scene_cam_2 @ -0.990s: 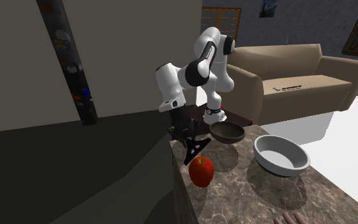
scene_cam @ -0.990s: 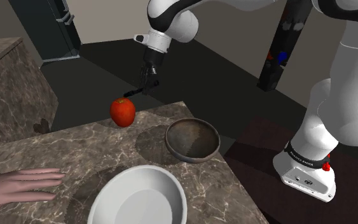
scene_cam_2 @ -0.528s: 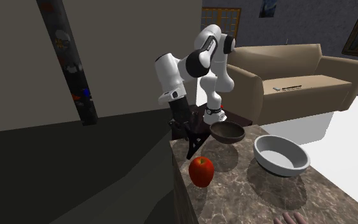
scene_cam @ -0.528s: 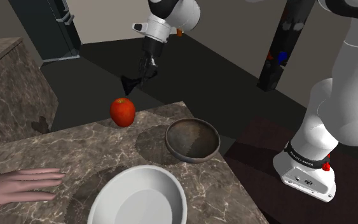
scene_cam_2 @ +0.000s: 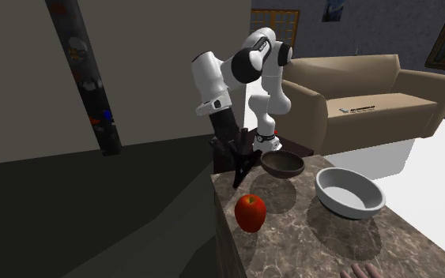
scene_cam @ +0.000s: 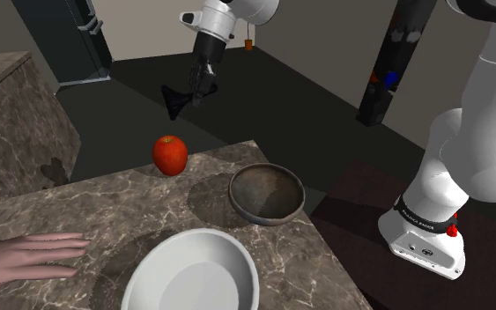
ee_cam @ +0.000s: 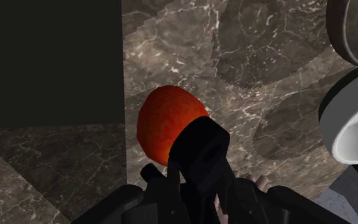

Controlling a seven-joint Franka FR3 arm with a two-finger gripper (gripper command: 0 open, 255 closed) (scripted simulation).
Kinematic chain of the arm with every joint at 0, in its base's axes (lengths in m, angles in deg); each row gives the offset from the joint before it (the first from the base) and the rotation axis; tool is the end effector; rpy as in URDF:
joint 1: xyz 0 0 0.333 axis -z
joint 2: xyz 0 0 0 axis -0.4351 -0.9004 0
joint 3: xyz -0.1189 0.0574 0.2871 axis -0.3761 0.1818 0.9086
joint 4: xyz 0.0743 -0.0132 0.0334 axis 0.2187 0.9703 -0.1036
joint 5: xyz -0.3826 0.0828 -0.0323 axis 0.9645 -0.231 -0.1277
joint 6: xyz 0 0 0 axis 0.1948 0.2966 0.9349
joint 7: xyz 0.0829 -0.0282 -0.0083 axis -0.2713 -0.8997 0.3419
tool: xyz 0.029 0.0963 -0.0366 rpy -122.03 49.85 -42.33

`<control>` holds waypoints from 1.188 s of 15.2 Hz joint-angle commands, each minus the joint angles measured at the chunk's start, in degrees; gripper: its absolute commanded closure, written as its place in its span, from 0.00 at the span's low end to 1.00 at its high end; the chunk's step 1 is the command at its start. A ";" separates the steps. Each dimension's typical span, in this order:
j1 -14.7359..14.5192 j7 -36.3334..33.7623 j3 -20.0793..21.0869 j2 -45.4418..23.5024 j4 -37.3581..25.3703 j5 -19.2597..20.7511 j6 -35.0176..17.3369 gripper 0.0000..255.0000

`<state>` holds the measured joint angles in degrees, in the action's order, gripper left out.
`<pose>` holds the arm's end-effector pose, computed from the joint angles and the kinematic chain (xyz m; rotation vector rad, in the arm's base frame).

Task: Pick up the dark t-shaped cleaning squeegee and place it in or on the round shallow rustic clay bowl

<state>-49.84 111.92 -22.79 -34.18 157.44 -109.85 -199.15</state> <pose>0.5927 0.2056 0.5019 -2.2418 -1.4722 -0.4283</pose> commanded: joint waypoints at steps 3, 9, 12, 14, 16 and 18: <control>-0.99 -1.22 0.44 4.81 5.11 0.80 -1.07 1.00; -3.25 -4.46 2.74 17.53 20.05 2.14 -5.58 1.00; -4.03 -6.61 4.36 23.66 26.52 2.55 -7.13 1.00; -4.48 -8.20 5.58 27.71 30.53 2.68 -7.89 1.00; -4.93 -9.90 6.91 31.74 34.29 2.70 -8.43 1.00; -5.39 -11.72 8.31 35.77 37.81 2.58 -8.76 1.00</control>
<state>-55.11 101.00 -15.03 -1.14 192.83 -107.31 -207.86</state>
